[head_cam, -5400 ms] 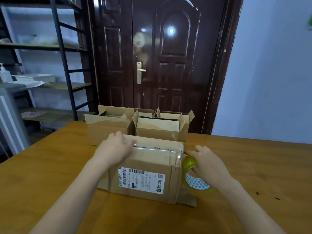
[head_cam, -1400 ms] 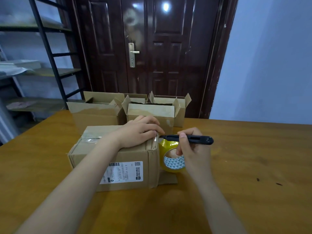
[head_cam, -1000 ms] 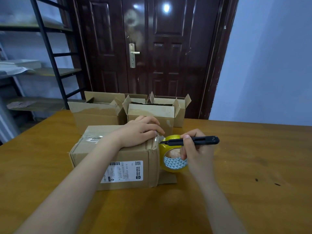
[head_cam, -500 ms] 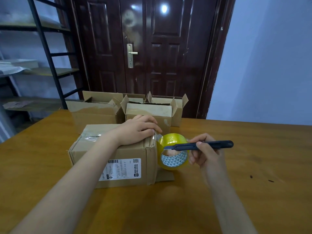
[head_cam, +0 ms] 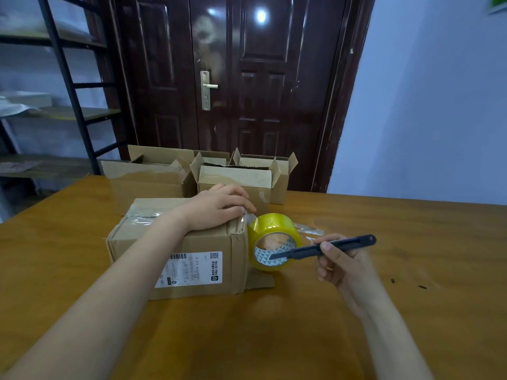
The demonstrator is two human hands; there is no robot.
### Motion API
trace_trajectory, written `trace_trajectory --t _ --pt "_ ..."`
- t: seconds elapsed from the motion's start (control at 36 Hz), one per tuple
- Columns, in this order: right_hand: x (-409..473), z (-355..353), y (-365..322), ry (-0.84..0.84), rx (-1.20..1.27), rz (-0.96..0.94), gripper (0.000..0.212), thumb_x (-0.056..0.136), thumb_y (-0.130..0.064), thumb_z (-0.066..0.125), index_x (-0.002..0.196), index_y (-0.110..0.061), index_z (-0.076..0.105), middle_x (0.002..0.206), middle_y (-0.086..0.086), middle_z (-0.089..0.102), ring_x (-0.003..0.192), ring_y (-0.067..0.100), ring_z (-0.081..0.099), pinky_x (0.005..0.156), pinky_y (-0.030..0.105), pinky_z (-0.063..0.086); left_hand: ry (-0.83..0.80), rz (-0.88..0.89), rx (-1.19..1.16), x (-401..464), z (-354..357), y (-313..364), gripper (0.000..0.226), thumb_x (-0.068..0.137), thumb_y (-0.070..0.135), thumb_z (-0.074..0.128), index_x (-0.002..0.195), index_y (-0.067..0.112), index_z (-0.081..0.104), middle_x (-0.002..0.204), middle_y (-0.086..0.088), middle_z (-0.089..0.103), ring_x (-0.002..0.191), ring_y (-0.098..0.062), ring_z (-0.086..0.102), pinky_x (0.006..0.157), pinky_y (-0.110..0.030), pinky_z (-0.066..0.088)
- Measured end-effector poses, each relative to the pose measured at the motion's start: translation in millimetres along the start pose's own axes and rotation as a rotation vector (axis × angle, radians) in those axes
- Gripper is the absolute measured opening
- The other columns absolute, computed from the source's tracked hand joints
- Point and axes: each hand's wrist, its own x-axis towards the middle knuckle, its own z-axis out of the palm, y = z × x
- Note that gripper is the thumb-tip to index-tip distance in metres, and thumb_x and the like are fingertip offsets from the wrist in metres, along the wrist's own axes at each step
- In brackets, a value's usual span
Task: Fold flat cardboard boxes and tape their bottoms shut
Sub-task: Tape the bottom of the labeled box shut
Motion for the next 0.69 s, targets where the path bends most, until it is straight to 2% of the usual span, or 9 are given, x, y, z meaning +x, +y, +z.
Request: trace_trajectory --t 0.06,0.11,0.17,0.25,0.44,0.58,0.64,0.69 --pt "-2 -1 -2 0.024 -0.016 0.003 0.029 0.055 -0.034 0.088 0.072 -0.017 0.071 0.053 0.003 0.050 0.044 0.015 0.049 0.042 0.023 0.043 0.003 0.003 -0.003 0 0 0 0.027 0.100 0.031 0.040 0.110 0.049 0.058 0.128 0.019 0.044 0.121 -0.001 0.032 0.106 -0.030 0.025" --pt "-4 -1 -2 0.062 -0.055 0.005 0.011 0.071 -0.014 0.077 0.074 -0.013 0.066 0.052 0.003 0.049 0.044 0.015 0.048 0.042 0.023 0.043 0.005 0.005 -0.008 0 0 0 0.027 0.100 0.032 0.040 0.110 0.049 0.058 0.128 0.019 0.044 0.122 -0.001 0.032 0.107 -0.030 0.025" --pt "-5 -1 0 0.107 -0.123 0.005 0.008 0.076 -0.008 0.066 0.079 -0.007 0.059 0.050 0.001 0.048 0.044 0.016 0.046 0.042 0.023 0.042 0.008 0.006 -0.018 -1 1 0 0.027 0.099 0.032 0.041 0.110 0.049 0.058 0.128 0.019 0.044 0.122 -0.001 0.032 0.107 -0.030 0.025" --pt "-6 -2 6 0.166 -0.195 0.040 0.008 0.087 0.000 0.058 0.080 -0.003 0.059 0.051 0.005 0.050 0.044 0.019 0.050 0.043 0.026 0.045 0.009 0.006 -0.029 -1 1 0 0.026 0.099 0.032 0.041 0.110 0.048 0.059 0.128 0.018 0.044 0.123 -0.002 0.031 0.108 -0.031 0.025" --pt "-11 -9 13 0.129 -0.232 0.120 0.031 0.099 -0.011 0.039 0.092 0.009 0.062 0.057 0.015 0.056 0.057 0.028 0.060 0.053 0.036 0.055 0.014 0.010 -0.027 0 0 -1 0.026 0.099 0.032 0.041 0.112 0.047 0.059 0.129 0.017 0.044 0.123 -0.003 0.032 0.110 -0.035 0.026" --pt "-12 -21 14 0.145 -0.275 0.124 0.035 0.101 -0.016 0.034 0.099 0.001 0.065 0.070 0.016 0.056 0.067 0.025 0.059 0.062 0.038 0.058 0.016 0.012 -0.027 0 0 -1 0.026 0.099 0.032 0.042 0.111 0.048 0.059 0.128 0.017 0.044 0.123 -0.003 0.033 0.110 -0.036 0.026" --pt "-13 -27 19 0.149 -0.465 0.061 0.028 0.100 -0.018 0.036 0.101 -0.010 0.063 0.079 0.012 0.056 0.075 0.022 0.058 0.068 0.031 0.058 0.020 0.015 -0.028 0 1 -2 0.026 0.099 0.032 0.042 0.110 0.049 0.058 0.128 0.017 0.044 0.122 -0.003 0.033 0.109 -0.036 0.026" --pt "-12 -32 25 0.108 -0.744 -0.038 0.018 0.098 -0.019 0.043 0.102 -0.019 0.060 0.089 0.002 0.058 0.083 0.008 0.057 0.075 0.016 0.051 0.023 0.021 -0.029 1 1 -3 0.025 0.099 0.032 0.042 0.108 0.050 0.057 0.127 0.017 0.044 0.121 -0.003 0.033 0.109 -0.035 0.027"
